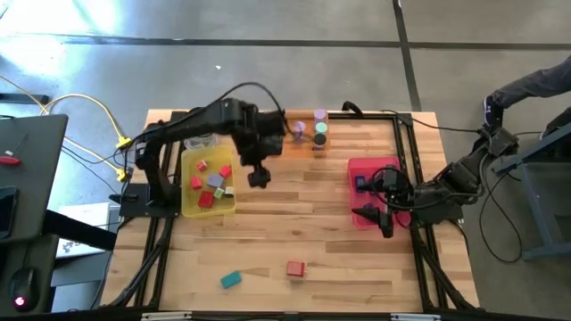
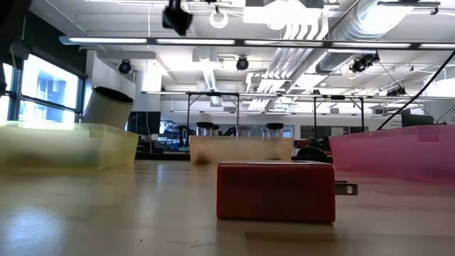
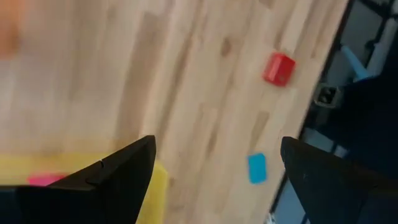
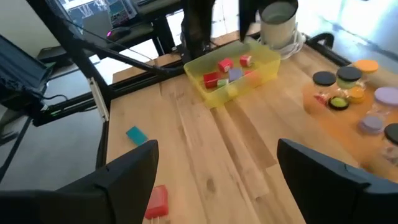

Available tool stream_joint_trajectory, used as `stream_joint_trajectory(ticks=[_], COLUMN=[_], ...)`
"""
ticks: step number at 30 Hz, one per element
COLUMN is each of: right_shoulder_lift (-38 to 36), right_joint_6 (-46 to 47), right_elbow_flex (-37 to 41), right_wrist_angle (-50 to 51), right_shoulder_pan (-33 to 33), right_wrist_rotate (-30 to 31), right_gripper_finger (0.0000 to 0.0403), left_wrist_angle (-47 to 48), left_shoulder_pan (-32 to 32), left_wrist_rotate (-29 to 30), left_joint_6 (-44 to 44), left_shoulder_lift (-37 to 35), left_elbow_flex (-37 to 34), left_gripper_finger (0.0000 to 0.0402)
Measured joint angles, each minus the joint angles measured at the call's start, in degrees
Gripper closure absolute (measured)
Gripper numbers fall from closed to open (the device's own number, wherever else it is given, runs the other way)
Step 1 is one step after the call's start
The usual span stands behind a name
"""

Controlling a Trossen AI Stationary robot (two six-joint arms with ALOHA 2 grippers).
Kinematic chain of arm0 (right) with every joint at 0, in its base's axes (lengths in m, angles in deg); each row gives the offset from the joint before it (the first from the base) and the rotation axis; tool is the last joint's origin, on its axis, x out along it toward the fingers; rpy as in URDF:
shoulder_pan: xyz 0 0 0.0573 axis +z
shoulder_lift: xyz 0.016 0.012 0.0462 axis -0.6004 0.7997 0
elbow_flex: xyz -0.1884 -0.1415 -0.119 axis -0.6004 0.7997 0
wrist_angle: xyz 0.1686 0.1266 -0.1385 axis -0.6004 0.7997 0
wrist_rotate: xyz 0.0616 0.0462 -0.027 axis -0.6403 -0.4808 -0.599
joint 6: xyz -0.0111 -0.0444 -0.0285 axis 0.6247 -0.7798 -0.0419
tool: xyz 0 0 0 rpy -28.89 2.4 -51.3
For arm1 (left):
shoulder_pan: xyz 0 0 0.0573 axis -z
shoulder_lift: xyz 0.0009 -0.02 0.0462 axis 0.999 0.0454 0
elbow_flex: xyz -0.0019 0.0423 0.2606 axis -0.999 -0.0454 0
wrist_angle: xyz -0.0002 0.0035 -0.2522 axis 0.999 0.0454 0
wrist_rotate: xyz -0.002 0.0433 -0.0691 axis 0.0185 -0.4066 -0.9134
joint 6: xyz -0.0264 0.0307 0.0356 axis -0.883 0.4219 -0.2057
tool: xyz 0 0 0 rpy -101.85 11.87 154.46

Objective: Pick & Place Office items
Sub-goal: Put the blue clock in the red bin

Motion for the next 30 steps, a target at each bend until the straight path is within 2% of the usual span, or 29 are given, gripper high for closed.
stream_joint_trajectory(ticks=[8, 13, 19, 23, 26, 30], right_shoulder_lift=[3.6, 7.3, 11.9, 14.1, 15.3, 16.6], right_joint_6=[4.4, 5.3, 5.4, 5.5, 6.9, 8.7], right_elbow_flex=[0.0, 0.0, 0.0, 0.0, 0.0, 0.0], right_wrist_angle=[0.1, 0.1, -1.4, -4.3, -5.9, -6.4], right_shoulder_pan=[0.7, 3.2, 5.5, 6.6, 7.7, 9.9], right_wrist_rotate=[-8.7, -9.4, -9.8, -9.9, -10.0, -10.2], right_gripper_finger=[0.0086, 0.0086, 0.0086, 0.0086, 0.0086, 0.0086], left_wrist_angle=[0.0, -0.1, -0.9, -0.9, -1.4, -1.7], left_shoulder_pan=[14.6, 25.9, 36.3, 41.9, 46.5, 52.0], left_wrist_rotate=[6.4, 10.1, 20.0, 24.5, 27.5, 28.7], left_joint_6=[-13.3, -15.8, -36.8, -45.6, -48.6, -47.5], left_shoulder_lift=[-1.7, -1.7, -1.8, -1.3, 0.0, 3.3], left_elbow_flex=[0.0, 0.0, -0.1, -0.1, -0.7, -2.0], left_gripper_finger=[0.0066, 0.0066, 0.0066, 0.0066, 0.0066, 0.0066])
